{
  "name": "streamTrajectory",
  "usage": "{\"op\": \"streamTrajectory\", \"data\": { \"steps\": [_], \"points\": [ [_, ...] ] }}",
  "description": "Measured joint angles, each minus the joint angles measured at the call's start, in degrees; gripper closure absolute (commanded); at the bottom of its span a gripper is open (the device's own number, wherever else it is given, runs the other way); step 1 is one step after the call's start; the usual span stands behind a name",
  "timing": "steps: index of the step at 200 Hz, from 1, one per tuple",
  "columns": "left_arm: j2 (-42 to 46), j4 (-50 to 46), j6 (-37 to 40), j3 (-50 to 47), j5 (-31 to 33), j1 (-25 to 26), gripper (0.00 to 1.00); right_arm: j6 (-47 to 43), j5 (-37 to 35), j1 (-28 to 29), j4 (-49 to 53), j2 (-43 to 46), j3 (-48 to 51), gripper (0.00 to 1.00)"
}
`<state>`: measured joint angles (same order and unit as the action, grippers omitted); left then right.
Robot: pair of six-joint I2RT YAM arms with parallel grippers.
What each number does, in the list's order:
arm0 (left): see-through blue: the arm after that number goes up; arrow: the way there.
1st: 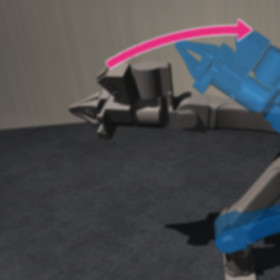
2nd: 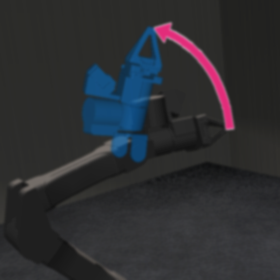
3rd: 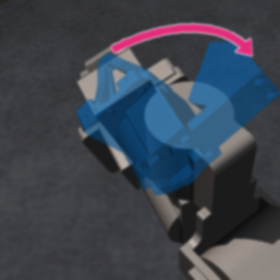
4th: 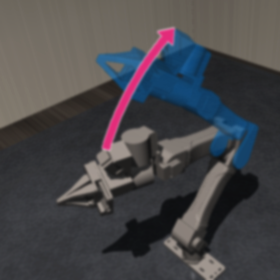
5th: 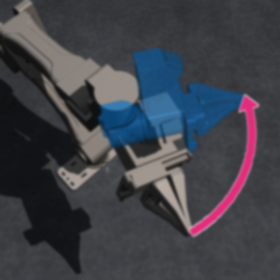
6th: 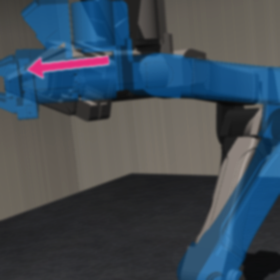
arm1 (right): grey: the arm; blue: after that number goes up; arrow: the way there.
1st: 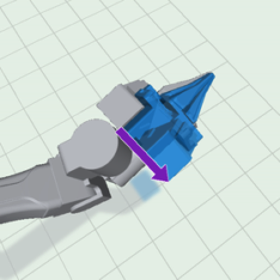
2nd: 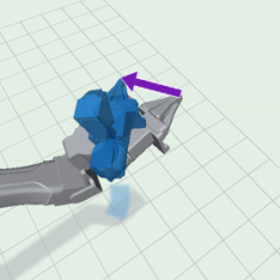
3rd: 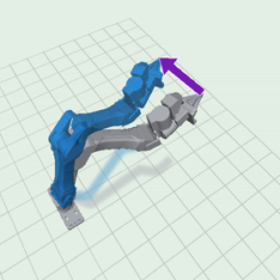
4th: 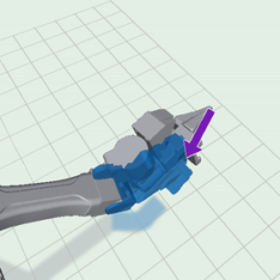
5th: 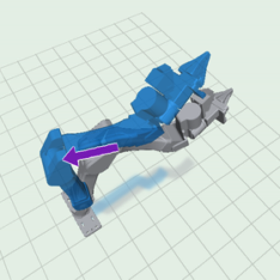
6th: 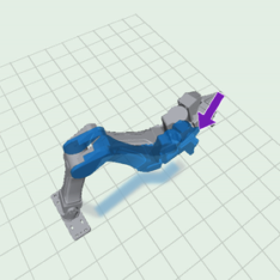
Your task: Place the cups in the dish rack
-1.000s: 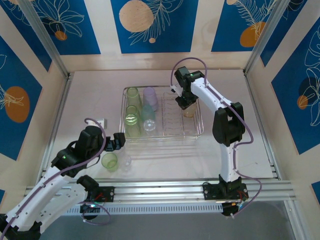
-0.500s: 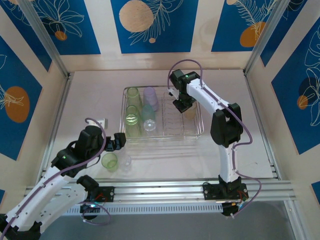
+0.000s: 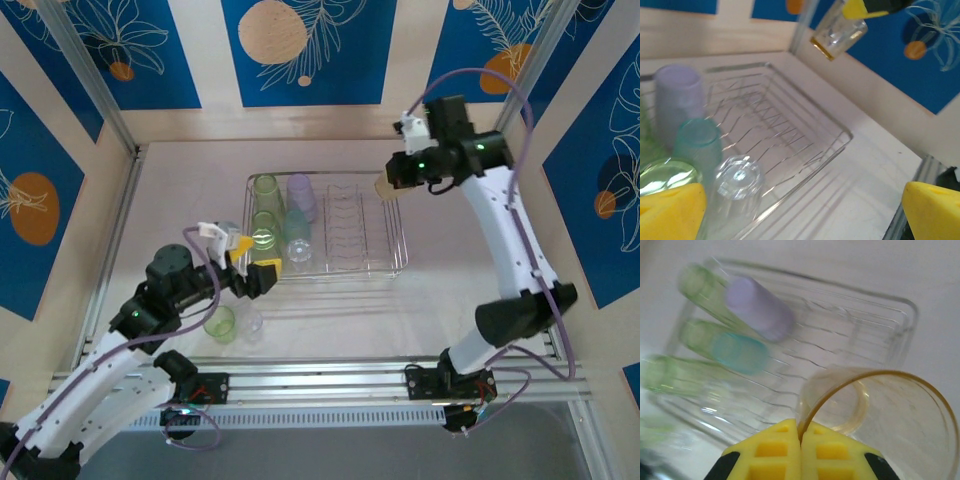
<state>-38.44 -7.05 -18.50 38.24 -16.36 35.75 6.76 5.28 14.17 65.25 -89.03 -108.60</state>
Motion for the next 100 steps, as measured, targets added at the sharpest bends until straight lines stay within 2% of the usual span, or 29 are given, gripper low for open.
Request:
{"op": "streamTrajectory", "data": {
  "steps": [22,54,100],
  "points": [
    [-7.28,7.96,0.9,1.2,-5.33,0.07,0.01,5.01,14.47,-3.48,-6.01,2.6,4.5,1.0],
    [-20.02,18.32,-1.44,6.43,-10.91,0.13,0.0,12.24,31.12,-3.8,-14.67,2.62,10.34,1.0],
    [-30.4,31.5,-8.7,11.21,-14.69,0.13,0.0,21.33,44.5,-3.69,-26.88,5.62,17.44,1.0]
  ]
}}
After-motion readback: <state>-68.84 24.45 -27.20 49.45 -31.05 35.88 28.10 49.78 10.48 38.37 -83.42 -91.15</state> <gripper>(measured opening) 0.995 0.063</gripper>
